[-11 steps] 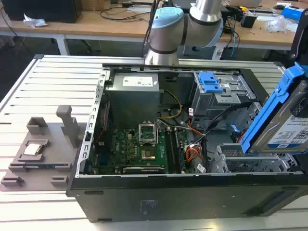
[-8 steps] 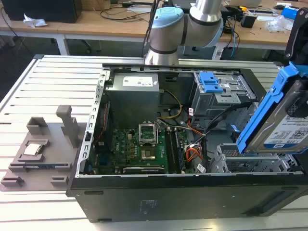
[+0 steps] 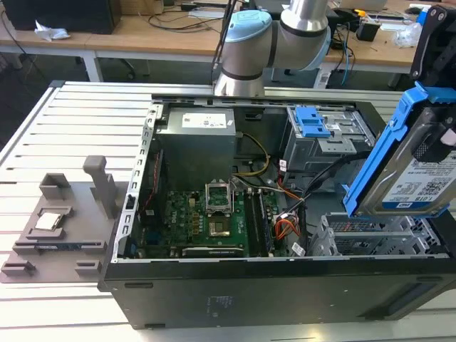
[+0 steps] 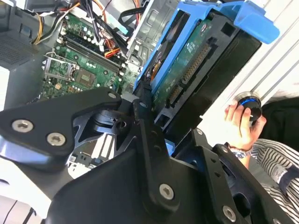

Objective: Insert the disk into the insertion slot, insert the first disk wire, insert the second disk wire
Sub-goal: 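Insert the disk into the insertion slot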

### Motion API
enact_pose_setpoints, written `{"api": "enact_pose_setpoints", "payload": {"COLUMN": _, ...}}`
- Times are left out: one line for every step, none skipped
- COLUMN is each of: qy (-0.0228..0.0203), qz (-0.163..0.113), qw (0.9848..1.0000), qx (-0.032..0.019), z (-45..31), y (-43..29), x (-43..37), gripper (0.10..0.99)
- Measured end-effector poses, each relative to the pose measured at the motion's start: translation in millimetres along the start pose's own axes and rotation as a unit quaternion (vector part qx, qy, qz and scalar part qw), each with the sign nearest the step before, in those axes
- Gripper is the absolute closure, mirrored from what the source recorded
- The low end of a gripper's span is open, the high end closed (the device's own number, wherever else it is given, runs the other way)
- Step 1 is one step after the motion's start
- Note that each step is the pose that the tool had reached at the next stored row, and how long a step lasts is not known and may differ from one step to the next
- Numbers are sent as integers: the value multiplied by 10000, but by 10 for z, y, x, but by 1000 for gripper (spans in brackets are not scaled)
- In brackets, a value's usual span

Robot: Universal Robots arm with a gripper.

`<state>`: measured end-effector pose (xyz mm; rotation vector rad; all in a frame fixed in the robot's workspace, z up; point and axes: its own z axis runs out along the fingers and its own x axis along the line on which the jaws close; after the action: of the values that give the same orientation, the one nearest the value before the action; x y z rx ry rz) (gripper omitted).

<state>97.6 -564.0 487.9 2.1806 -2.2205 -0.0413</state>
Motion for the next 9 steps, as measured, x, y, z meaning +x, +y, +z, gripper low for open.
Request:
{"api": "enact_pose_setpoints", "payload": {"qy": 0, "qz": 0, "qw": 10000, "qx": 0, "z": 0, "y": 0, "x": 0, "gripper": 722}}
{"api": "enact_pose_setpoints", "payload": {"qy": 0, "qz": 0, "qw": 10000, "qx": 0, "z": 1, "y": 0, "x": 0, "gripper": 722}}
{"api": "enact_pose_setpoints", "payload": {"qy": -1, "qz": 0, "qw": 10000, "qx": 0, "z": 6, "y": 0, "x": -1, "gripper": 722}}
{"api": "enact_pose_setpoints", "payload": {"qy": 0, "qz": 0, "qw": 10000, "qx": 0, "z": 14, "y": -1, "x": -1, "gripper": 722}}
{"api": "enact_pose_setpoints", "payload": {"qy": 0, "qz": 0, "qw": 10000, "qx": 0, "z": 23, "y": -1, "x": -1, "gripper": 722}}
{"api": "enact_pose_setpoints", "payload": {"qy": 0, "qz": 0, "qw": 10000, "qx": 0, "z": 28, "y": -1, "x": -1, "gripper": 722}}
{"api": "enact_pose_setpoints", "payload": {"qy": 0, "qz": 0, "qw": 10000, "qx": 0, "z": 31, "y": -1, "x": -1, "gripper": 722}}
{"api": "enact_pose_setpoints", "payload": {"qy": 0, "qz": 0, "qw": 10000, "qx": 0, "z": 37, "y": -2, "x": -1, "gripper": 722}}
{"api": "enact_pose_setpoints", "payload": {"qy": 0, "qz": 0, "qw": 10000, "qx": 0, "z": 40, "y": -2, "x": -1, "gripper": 722}}
